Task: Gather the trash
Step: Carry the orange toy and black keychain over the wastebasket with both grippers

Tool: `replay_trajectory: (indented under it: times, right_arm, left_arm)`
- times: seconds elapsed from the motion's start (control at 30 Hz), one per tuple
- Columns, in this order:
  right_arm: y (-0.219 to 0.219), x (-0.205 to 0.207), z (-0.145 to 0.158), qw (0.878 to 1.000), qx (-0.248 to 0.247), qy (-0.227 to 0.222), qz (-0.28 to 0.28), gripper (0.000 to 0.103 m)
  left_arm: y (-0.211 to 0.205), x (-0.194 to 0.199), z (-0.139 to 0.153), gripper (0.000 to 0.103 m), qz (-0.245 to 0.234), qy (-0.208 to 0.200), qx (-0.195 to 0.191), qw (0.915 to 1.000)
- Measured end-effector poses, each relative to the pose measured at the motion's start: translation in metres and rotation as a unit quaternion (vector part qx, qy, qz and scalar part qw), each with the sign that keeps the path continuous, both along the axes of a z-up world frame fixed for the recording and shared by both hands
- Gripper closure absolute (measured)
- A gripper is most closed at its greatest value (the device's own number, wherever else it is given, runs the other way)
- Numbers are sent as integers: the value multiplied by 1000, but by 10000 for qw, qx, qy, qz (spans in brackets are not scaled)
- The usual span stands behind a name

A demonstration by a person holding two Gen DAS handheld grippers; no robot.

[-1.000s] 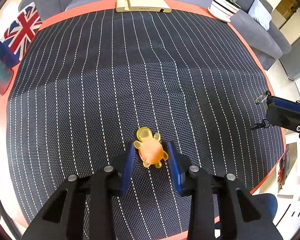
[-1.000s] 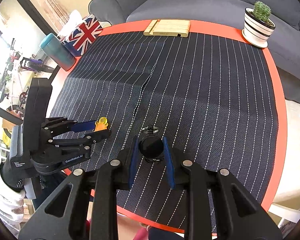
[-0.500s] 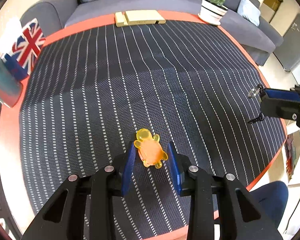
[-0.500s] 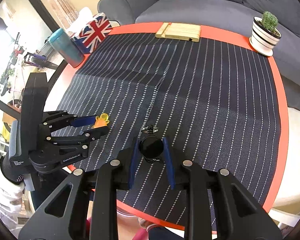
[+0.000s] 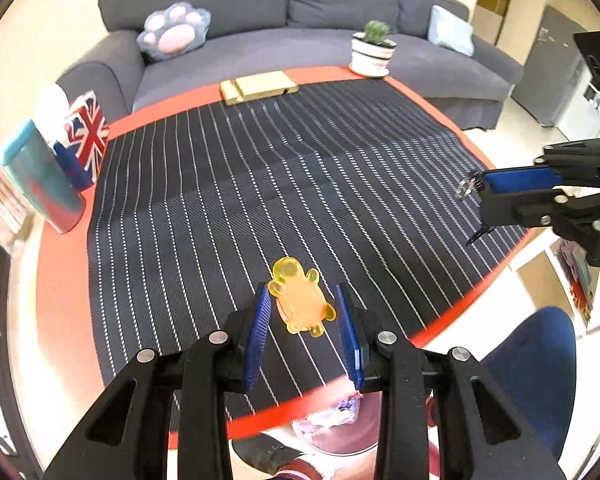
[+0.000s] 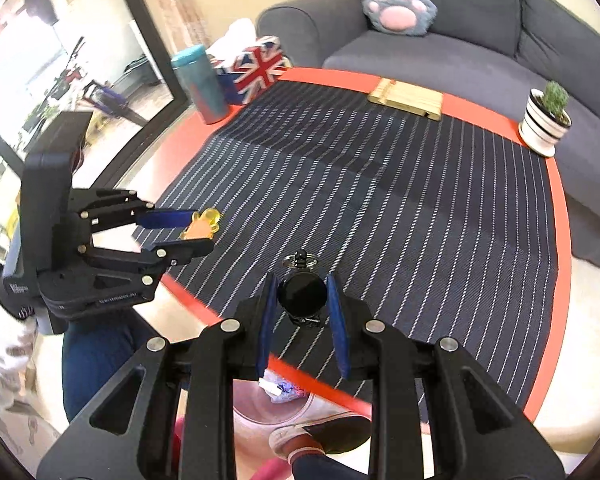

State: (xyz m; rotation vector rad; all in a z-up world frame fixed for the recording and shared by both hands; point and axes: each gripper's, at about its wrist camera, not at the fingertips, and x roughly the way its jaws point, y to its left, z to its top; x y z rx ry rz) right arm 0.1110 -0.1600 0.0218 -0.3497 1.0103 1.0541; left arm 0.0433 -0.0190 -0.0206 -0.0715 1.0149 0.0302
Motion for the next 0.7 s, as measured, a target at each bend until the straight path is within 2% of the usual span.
replay_trajectory:
  times: [0.13, 0.4, 0.7]
  right_arm:
    - [-7, -27, 1, 9998, 96, -65, 155, 78]
    - [-16, -70, -12, 9988, 43, -51, 477, 78]
    - [-22, -101, -45, 9964, -135, 310, 775, 78]
  left_arm:
    - [-8, -25, 6, 70, -141, -138, -1, 9998]
    - [-26, -61, 3, 70, -433, -145, -83, 9989]
    - [-40, -92, -12, 70, -662, 14, -248, 9975]
